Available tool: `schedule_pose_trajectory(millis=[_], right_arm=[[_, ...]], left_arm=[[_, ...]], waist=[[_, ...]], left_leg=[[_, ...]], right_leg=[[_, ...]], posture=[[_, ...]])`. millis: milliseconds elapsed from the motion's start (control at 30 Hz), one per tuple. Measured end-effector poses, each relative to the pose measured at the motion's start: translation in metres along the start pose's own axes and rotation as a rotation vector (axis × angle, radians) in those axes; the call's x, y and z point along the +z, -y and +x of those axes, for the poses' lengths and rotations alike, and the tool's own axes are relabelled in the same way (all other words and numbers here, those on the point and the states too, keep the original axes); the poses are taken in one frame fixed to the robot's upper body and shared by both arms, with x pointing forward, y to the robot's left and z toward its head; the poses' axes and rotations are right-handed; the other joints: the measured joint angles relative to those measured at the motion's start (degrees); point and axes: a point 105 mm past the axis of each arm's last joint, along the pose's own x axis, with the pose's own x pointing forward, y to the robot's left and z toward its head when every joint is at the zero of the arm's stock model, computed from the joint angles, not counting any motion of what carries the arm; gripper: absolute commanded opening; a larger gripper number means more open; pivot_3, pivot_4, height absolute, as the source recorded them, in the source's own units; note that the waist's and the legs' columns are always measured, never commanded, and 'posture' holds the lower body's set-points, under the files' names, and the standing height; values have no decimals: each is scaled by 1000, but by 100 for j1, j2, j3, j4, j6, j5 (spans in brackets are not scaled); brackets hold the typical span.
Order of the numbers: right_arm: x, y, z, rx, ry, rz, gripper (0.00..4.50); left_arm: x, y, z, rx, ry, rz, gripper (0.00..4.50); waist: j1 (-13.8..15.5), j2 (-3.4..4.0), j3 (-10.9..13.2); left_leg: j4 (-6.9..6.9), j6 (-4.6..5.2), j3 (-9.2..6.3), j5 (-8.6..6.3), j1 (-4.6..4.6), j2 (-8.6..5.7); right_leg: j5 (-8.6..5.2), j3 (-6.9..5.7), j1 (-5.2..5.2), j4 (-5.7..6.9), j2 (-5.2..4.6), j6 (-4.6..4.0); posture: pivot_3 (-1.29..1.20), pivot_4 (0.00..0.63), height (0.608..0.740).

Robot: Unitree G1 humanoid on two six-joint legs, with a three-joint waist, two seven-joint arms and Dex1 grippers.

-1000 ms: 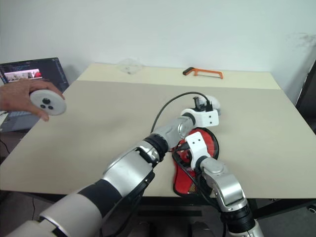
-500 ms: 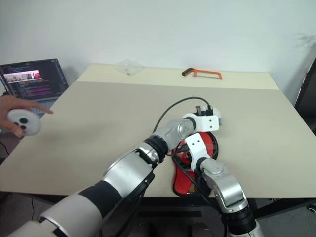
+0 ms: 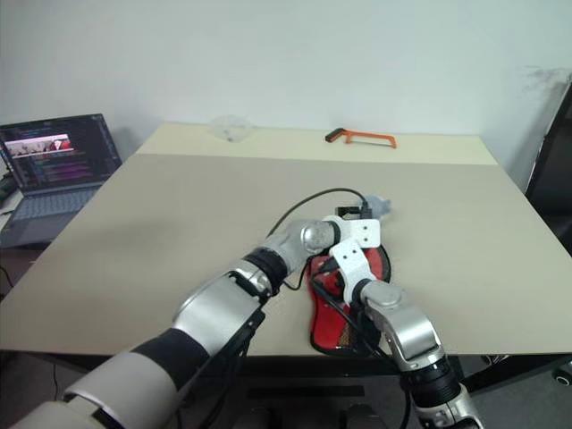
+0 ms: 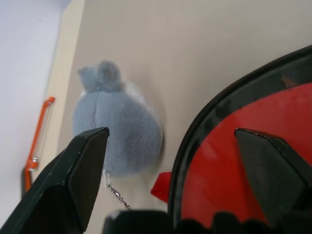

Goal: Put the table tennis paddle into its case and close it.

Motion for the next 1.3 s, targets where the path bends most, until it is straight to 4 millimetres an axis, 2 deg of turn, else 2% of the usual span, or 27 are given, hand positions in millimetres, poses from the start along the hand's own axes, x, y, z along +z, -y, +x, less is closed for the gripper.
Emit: schedule_pose_trajectory(millis=[100,267,433,567,633,767,867,967,1067,1167,1300], right_arm=[[3,1,2,20,3,-11,4500],[2,14,-2,34,-14,-38,4500],[3,22,-15,93,-37,-60,4500],[6,27,-34,149,-61,-52,4500],[20,26,-51,195,-25,-52,4500],[38,31,-77,238,11,-106,4500],[49,48,-90,212,30,-116,4500],[76,78,-90,118,106,-87,4500],[91,102,-75,10,157,-27,4500],[92,136,-56,-148,148,50,4500],[95,155,-33,-236,153,125,4500]], left_arm=[[-1,-13,-17,-63,84,-108,4493],[14,-62,-65,-93,302,-204,4493],[13,-84,-114,-152,473,-314,4493],[-16,-78,-150,-191,493,-434,4493],[-33,-66,-165,-206,480,-510,4493],[-44,-46,-177,-230,466,-596,4493],[-47,-25,-178,-243,461,-641,4493],[-40,1,-152,-227,454,-699,4493],[-40,17,-124,-165,399,-752,4493],[-40,24,-99,-42,338,-772,4493],[-45,24,-86,61,272,-802,4493]], waist=[[-48,4,8],[-57,4,8],[-73,9,11],[-107,31,37],[-119,41,57],[-92,41,60],[-70,41,60],[-37,40,61],[-31,39,61],[-19,39,61],[-44,43,62]], left_leg=[[-10,1,-2,0,-3,2],[-19,-1,-4,-1,-3,3],[-19,-1,-4,-3,-14,4],[-20,0,-6,-3,-22,8],[-20,0,-12,-3,-33,11],[-18,0,-26,-3,-49,9],[-12,0,-26,-3,-50,4],[4,2,-25,-1,-47,5],[10,8,-20,2,-45,4],[10,10,-9,4,-47,4],[-6,10,-3,3,-48,5]], right_leg=[[9,-5,-4,0,1,18],[6,-11,3,-13,1,15],[8,-11,3,-30,-1,19],[7,-13,-7,-24,1,15],[5,-16,-16,-19,3,13],[5,-31,-17,-33,1,13],[7,-31,-13,-36,-5,18],[16,-29,-7,-35,-6,29],[32,-20,-7,-38,-4,38],[37,-10,-10,-43,-4,44],[36,-6,-13,-57,-2,43]], posture=[[0,150,740],[0,150,740],[0,150,740],[0,150,740],[0,150,740],[0,150,740],[0,150,740],[0,150,740],[0,150,740],[0,150,740],[0,150,740]])
